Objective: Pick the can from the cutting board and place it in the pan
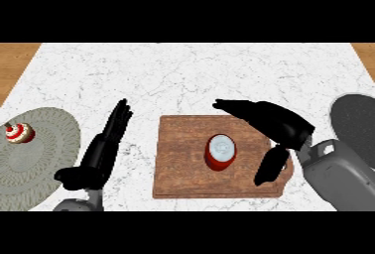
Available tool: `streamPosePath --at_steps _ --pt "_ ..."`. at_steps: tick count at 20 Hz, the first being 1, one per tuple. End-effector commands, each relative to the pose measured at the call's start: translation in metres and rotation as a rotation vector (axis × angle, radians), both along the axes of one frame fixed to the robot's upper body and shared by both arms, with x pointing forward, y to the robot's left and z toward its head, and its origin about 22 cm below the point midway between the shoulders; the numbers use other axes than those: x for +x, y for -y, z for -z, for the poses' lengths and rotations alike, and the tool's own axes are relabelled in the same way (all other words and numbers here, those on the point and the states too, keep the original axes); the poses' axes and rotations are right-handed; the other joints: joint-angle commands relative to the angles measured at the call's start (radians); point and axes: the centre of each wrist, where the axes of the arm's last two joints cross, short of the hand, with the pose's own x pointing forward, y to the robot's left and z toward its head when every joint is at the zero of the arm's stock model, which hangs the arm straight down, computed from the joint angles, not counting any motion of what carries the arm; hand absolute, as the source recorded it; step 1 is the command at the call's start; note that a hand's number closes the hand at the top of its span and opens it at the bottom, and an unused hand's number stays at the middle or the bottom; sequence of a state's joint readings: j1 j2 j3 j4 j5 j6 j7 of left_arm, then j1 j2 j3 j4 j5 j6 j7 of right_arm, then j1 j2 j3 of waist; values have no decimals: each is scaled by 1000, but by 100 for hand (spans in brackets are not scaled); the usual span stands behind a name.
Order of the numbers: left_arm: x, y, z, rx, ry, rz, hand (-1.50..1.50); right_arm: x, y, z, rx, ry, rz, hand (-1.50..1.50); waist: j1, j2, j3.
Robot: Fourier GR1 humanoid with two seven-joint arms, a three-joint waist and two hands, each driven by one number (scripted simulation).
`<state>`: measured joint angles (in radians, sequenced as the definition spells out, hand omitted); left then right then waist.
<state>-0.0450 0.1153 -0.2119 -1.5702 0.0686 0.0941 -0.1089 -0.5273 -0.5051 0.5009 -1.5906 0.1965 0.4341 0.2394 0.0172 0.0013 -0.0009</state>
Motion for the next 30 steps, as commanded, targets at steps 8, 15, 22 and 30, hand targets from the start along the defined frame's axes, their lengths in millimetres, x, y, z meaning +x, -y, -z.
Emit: streamPosePath --at_steps 8,15,22,30 --pt "-3 -15 13 5 0 -23 0 -19 -58 44 -177 -19 -9 -150 -13 -1 1" --pt "-11 -10 14 -10 -19 -8 0 -1 -49 47 -174 -42 18 -150 -12 -1 1" --pt "15 20 3 -8 10 -29 0 -6 -49 62 -136 -49 19 -150 -17 -1 1" --pt "0 -13 -12 21 2 -31 0 -9 -60 96 -189 -79 44 -150 -13 -2 1"
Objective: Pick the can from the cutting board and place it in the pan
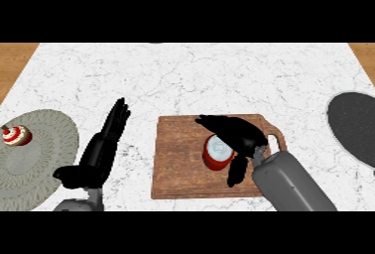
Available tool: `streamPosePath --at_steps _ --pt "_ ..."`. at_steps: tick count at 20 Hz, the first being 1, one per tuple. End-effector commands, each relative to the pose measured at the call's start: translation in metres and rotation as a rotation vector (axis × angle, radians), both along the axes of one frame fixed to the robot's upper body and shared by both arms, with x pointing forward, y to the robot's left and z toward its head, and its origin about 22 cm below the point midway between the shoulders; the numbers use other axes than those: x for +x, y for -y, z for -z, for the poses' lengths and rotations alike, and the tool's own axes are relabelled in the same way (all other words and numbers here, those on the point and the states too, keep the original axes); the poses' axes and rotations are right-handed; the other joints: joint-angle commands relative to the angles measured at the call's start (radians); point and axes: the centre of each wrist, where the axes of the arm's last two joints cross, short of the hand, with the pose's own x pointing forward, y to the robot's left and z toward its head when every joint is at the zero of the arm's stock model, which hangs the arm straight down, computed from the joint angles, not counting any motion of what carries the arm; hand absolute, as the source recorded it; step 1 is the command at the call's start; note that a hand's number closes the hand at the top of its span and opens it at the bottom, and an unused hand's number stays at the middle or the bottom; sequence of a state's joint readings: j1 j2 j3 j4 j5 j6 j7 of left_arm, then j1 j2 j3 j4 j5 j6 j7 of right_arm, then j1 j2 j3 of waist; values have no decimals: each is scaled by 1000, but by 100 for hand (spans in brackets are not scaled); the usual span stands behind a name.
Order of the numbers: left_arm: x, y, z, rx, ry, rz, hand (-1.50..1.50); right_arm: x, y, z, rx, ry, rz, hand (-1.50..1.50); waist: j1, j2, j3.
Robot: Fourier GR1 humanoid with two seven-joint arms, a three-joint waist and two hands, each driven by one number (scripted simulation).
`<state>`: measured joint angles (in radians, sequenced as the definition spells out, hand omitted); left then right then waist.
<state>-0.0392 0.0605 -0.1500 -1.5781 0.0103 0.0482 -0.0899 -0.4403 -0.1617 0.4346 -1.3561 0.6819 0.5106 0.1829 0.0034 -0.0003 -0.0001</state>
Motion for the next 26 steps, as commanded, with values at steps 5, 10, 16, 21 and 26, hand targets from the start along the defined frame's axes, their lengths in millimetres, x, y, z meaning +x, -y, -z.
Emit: streamPosePath --at_steps 5,10,16,21,26 --pt "11 -11 -8 3 13 -1 0 18 -9 18 -135 -37 -141 150 8 3 0" --pt "-3 10 6 -7 0 2 0 19 -1 34 -147 47 -153 150 3 1 0" --pt "6 17 10 -14 -8 0 0 14 7 37 -93 134 -123 150 -2 1 0" --pt "-11 -7 7 5 -3 -4 0 8 -2 18 26 292 -28 150 1 0 0" --pt "-9 -8 -2 -5 -18 17 0 20 31 -8 -7 432 344 150 -10 -7 1"
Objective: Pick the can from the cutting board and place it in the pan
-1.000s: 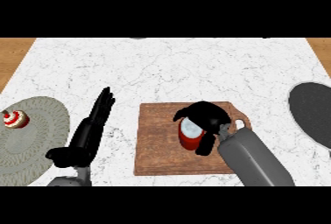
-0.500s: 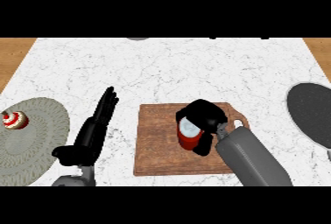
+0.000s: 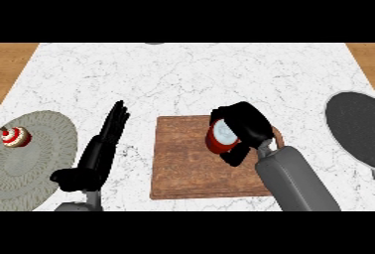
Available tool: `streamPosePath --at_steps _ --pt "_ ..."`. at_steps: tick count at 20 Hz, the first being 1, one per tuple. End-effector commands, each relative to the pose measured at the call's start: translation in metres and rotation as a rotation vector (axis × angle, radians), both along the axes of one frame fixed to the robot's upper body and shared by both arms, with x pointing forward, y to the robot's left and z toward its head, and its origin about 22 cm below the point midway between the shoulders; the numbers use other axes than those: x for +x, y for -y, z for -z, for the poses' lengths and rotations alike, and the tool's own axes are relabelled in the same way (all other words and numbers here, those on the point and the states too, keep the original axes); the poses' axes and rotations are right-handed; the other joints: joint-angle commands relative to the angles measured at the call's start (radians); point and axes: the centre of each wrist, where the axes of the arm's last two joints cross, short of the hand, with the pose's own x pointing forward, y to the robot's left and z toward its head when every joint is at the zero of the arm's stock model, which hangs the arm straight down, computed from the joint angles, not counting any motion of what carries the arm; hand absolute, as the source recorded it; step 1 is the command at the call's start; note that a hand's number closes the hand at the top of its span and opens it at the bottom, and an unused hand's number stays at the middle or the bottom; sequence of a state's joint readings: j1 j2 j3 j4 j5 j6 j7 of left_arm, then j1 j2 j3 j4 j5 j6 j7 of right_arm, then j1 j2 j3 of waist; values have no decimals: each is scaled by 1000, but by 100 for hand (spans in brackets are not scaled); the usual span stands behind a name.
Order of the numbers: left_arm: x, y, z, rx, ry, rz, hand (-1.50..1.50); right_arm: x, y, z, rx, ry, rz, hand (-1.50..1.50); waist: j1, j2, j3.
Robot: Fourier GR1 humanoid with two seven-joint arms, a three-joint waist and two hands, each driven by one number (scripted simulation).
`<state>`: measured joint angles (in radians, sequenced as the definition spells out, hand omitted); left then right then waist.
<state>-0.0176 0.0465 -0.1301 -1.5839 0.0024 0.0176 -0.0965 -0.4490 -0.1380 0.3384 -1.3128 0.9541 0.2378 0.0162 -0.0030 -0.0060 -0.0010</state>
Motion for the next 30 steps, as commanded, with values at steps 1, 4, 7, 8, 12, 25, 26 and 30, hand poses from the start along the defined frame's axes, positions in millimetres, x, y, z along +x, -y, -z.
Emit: streamPosePath --at_steps 1,4,7,8,12,25,26,30 --pt "-2 -9 4 0 3 -24 0 8 24 -5 9 76 395 150 -21 0 0" --pt "-4 -11 8 2 -16 -55 0 14 59 -4 -5 103 798 150 -58 -2 -3" --pt "-3 -7 -1 13 3 -24 0 19 47 -37 47 275 966 150 -24 -5 -1" --pt "-3 -3 -6 0 10 -24 0 16 50 -42 58 327 1014 150 -22 -6 0" --pt "-2 -1 2 12 -3 -18 0 4 19 -67 163 429 1129 150 -9 1 0" --pt "-3 -12 -3 0 -9 -1 0 -16 143 -33 285 533 1408 150 5 7 2" --pt "-1 -1 -1 18 -9 4 0 -2 147 -28 294 542 1422 150 9 8 2" --pt "7 -4 -11 7 22 -6 0 -18 199 -17 157 657 1431 150 7 9 2"
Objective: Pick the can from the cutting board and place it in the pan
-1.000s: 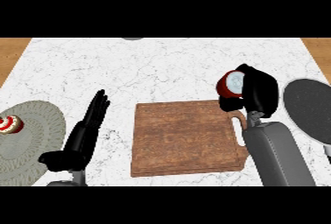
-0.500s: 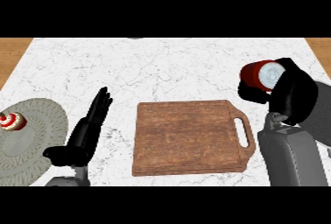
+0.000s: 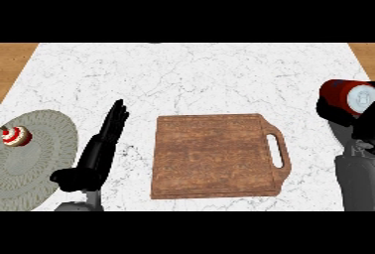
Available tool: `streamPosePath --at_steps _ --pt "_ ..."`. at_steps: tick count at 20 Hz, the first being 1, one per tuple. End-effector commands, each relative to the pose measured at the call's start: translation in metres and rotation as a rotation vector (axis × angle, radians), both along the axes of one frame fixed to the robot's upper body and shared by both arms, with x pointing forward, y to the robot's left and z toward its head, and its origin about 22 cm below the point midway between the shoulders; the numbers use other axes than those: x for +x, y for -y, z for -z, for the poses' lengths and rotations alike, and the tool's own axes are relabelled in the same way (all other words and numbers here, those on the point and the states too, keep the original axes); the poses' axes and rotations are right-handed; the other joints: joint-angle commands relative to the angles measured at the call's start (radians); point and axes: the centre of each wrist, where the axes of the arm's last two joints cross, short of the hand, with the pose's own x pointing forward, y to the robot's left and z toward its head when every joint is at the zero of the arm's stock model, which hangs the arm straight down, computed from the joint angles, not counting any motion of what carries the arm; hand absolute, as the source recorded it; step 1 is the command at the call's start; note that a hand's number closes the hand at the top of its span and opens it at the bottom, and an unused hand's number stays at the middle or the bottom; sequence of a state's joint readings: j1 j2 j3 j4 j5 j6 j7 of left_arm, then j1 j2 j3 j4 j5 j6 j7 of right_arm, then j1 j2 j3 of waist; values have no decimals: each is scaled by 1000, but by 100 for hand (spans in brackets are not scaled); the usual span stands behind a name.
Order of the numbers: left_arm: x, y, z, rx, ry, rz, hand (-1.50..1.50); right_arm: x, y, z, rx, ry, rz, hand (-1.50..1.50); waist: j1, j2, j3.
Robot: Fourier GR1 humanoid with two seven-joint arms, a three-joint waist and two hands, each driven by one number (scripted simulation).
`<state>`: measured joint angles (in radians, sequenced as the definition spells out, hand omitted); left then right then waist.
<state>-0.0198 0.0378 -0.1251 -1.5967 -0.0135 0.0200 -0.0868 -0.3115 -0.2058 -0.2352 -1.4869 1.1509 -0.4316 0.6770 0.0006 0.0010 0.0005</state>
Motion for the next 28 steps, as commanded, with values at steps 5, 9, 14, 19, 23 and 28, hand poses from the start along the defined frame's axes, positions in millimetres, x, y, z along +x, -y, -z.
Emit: streamPosePath --at_steps 5,9,14,19,23,28 --pt "1 10 3 -3 -9 12 0 8 98 6 -168 68 161 150 10 4 1" --pt "-11 -6 -1 21 26 16 0 -2 133 30 -148 164 214 150 16 3 2" --pt "-1 0 -4 -8 4 27 0 14 161 33 -124 146 194 150 20 5 2" --pt "5 3 -3 2 6 37 0 -3 186 49 137 -105 197 -150 32 16 3" --pt "4 5 4 -3 5 42 0 0 195 43 254 -255 30 -150 38 15 4" --pt "15 17 -11 -10 18 53 0 10 182 56 318 -149 -51 -150 48 21 6"
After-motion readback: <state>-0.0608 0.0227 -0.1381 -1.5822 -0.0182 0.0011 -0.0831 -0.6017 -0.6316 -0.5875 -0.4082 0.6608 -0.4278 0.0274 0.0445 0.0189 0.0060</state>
